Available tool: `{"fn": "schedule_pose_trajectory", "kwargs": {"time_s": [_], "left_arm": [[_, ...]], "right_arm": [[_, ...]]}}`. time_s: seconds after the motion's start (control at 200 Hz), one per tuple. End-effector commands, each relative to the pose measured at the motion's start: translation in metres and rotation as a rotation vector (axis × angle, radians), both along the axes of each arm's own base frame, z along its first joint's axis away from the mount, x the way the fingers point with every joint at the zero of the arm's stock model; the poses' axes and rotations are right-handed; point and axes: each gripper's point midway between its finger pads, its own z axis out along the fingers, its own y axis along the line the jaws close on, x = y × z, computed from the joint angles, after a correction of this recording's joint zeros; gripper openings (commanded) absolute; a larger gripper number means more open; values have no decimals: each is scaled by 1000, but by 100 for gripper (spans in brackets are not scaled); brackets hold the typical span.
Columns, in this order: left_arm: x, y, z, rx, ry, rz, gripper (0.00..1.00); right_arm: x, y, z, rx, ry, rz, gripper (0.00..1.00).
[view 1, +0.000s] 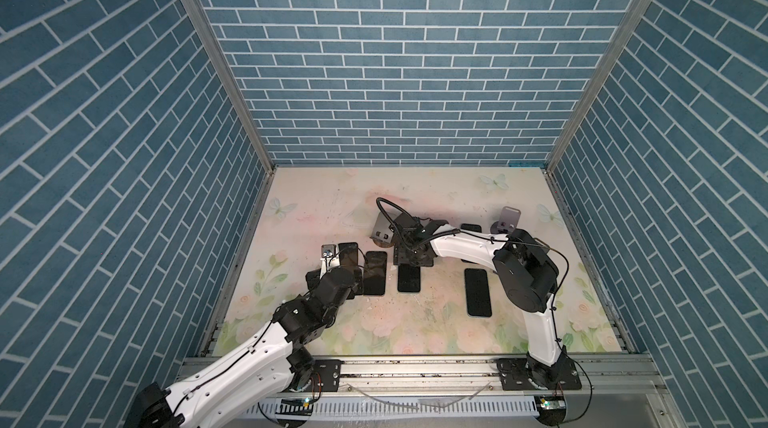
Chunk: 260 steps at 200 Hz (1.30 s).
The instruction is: Remove the phone from the phone stand
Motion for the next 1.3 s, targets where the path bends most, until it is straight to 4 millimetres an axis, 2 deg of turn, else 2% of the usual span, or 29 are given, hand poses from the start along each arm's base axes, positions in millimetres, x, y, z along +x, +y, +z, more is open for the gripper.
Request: {"fn": "schedule_pose_trajectory", "kwargs": {"time_s": [0.0, 0.245, 0.395, 0.455, 0.565, 0.685, 0.8, 0.925, 1.04, 1.115, 1.165, 1.295], "left_arm": [[1, 4, -4, 6, -1, 21, 100], [0, 4, -4, 6, 3, 18, 100], [0, 5, -2, 10, 4, 20, 100], [0, 6, 0, 13, 3, 24, 100], [0, 8, 5, 20, -2, 30, 100], [1, 11, 12, 32, -11, 44, 100], [4, 13, 18, 41, -22, 58, 100], [7, 12, 23, 56, -32, 54, 100], [9, 18, 30, 88, -42, 77, 100], [11, 24, 35, 119, -56, 104, 100], [12, 28, 40, 136, -71, 121, 100], [18, 37, 55, 206, -124, 150, 100]], "right_arm": [[-17, -21, -26, -79, 65, -38, 81], [-16, -17, -23, -64, 64, -28, 84], [-12, -12, -10, -36, 29, -3, 83], [-10, -7, 0, -4, -5, 29, 84], [-3, 0, 33, 53, -109, 97, 84], [6, -9, 72, 46, -233, 132, 84], [11, -24, 99, 8, -330, 165, 87], [16, -53, 117, -57, -414, 164, 97], [22, -88, 130, -100, -480, 142, 98], [27, -119, 138, -115, -518, 118, 99], [31, -147, 147, -131, -551, 75, 99], [39, -217, 155, -193, -617, -23, 99]]}}
